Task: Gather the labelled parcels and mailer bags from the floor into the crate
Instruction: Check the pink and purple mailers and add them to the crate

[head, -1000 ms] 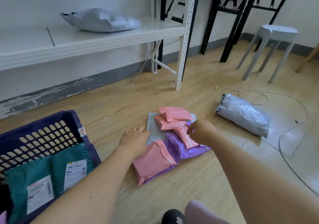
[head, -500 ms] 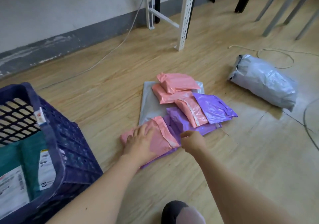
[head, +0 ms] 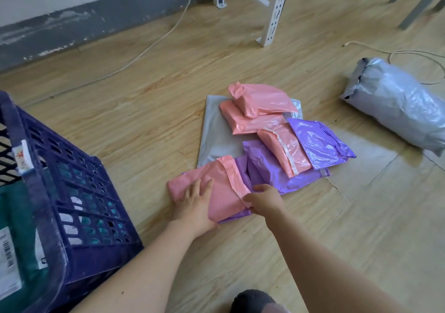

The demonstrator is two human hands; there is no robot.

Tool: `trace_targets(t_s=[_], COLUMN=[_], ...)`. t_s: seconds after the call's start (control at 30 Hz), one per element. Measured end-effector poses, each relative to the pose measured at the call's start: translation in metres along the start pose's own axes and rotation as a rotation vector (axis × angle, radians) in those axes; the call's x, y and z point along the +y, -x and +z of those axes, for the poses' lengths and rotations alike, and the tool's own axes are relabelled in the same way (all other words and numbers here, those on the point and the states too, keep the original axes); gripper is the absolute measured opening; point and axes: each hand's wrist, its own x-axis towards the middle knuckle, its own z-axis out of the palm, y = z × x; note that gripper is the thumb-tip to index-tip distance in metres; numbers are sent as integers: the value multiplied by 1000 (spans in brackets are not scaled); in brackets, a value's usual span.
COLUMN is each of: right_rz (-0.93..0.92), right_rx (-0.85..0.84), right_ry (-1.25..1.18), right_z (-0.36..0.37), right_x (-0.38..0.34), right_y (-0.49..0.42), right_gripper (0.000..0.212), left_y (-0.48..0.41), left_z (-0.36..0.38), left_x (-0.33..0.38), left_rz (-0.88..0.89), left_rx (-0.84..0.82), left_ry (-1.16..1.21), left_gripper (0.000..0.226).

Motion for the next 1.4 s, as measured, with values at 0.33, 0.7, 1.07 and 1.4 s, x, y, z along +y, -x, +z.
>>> trace_targets(t_s=[0.33, 0.7, 1.07, 1.4], right_rz=[48, 19, 70, 24], right_rx=[-116, 88, 8, -60], right_ry=[-369, -76, -134, 3], right_z=[4, 11, 16, 16], right_x=[-17, -8, -7, -17], right_y=[14, 5, 10, 33], right_gripper=[19, 31, 50, 24], left_y=[-1, 6, 19, 48], left_z=[4, -11, -33, -49], left_x=[-11, -18, -21, -29], left_rz=[-52, -152, -393, -390], left_rx=[85, 191, 348, 376], left_ry=[-11, 296, 593, 759], left_gripper=[105, 60, 30, 18])
